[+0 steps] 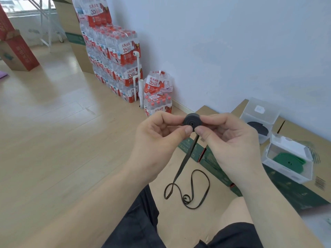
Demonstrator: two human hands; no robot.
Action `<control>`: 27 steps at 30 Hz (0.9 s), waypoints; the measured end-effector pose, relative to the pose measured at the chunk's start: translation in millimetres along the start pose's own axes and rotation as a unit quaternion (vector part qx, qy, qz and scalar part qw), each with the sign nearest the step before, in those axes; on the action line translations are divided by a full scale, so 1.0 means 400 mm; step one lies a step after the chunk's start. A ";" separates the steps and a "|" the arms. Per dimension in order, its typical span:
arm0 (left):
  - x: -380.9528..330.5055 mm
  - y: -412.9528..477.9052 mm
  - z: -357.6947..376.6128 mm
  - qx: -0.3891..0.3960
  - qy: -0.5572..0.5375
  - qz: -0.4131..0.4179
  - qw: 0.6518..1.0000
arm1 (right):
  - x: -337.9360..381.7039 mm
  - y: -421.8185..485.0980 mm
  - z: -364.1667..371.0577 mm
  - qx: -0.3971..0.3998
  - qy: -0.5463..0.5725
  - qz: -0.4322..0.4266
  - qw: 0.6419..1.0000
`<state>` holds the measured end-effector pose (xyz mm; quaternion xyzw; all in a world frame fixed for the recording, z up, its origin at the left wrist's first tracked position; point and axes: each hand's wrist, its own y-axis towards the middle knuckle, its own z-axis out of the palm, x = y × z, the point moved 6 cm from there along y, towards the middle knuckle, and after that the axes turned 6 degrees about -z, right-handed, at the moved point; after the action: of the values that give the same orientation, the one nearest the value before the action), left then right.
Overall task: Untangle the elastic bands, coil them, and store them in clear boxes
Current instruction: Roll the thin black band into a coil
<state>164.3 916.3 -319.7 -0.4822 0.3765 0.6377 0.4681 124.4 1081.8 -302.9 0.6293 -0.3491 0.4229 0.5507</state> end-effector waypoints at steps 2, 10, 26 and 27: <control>0.004 0.002 -0.002 -0.008 0.040 0.000 0.999 | 0.001 -0.002 0.000 0.010 -0.030 -0.013 0.999; -0.047 0.000 0.022 0.024 0.318 0.169 0.932 | 0.046 0.016 0.011 0.129 -0.244 -0.183 0.944; -0.009 0.001 0.009 0.021 0.263 0.107 0.959 | 0.032 0.013 0.020 0.140 -0.269 -0.194 0.933; -0.017 -0.003 0.016 0.029 0.272 0.125 0.954 | 0.036 0.013 0.025 0.146 -0.279 -0.209 0.926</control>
<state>164.6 921.2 -311.5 -0.5726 0.5650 0.5250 0.2780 126.9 1071.4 -287.9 0.8540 -0.2836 0.1517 0.4089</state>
